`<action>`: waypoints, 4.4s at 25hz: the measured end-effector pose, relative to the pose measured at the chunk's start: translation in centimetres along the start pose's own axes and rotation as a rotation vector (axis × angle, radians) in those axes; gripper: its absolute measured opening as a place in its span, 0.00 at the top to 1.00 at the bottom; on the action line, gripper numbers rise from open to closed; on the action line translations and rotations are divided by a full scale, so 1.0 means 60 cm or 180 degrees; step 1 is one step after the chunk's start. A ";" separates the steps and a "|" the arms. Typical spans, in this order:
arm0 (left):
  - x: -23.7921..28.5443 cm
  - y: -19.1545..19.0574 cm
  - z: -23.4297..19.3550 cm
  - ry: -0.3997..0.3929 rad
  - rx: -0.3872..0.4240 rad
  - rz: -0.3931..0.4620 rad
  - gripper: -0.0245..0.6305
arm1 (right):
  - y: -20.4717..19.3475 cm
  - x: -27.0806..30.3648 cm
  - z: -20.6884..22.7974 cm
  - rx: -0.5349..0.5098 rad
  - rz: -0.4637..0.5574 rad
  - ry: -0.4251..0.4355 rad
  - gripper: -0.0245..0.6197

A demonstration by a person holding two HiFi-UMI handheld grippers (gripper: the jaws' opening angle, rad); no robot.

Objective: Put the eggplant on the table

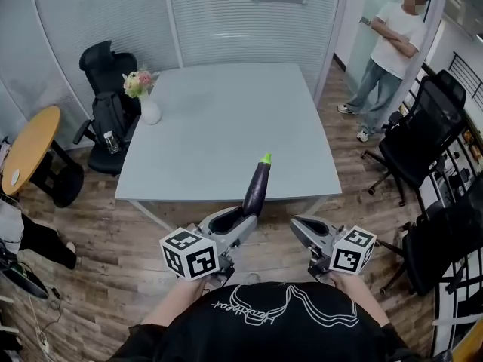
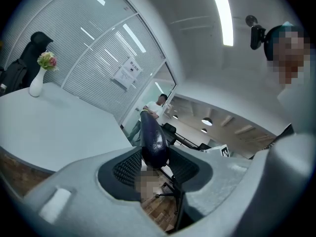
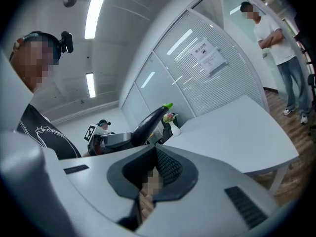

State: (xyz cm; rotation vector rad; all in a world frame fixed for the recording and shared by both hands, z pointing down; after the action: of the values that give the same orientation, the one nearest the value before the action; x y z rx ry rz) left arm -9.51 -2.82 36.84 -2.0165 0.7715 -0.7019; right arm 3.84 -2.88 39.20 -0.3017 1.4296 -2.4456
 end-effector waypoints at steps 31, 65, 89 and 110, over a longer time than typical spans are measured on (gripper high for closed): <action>0.174 0.025 -0.198 0.0336 0.0105 -0.0370 0.69 | 0.027 0.083 0.200 0.0291 0.0083 -0.0159 0.95; 0.492 -0.074 -0.442 0.1045 0.0212 -0.1253 0.69 | 0.060 0.140 0.522 0.0778 -0.0522 -0.0201 0.95; 0.513 -0.139 -0.480 0.1071 0.0067 -0.1607 0.66 | 0.047 0.145 0.544 0.0881 -0.0639 -0.0183 0.95; 0.388 0.010 -0.428 0.0871 -0.0225 -0.0779 0.58 | 0.097 0.191 0.468 0.0637 -0.0380 -0.0044 0.95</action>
State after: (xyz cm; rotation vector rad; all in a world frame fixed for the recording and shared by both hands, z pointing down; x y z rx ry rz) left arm -12.72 -33.19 53.29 -2.1269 0.7184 -1.1235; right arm 3.02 -32.46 48.12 -0.3676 1.1798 -2.6511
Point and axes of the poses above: the fingertips, and each gripper's own axes: x forward along the fingers, z to its right, y out of its top, the point moved 2 cm from there along -x, backward along the fingers, and after that the axes turned 8 degrees about y, right-handed, at the moved point
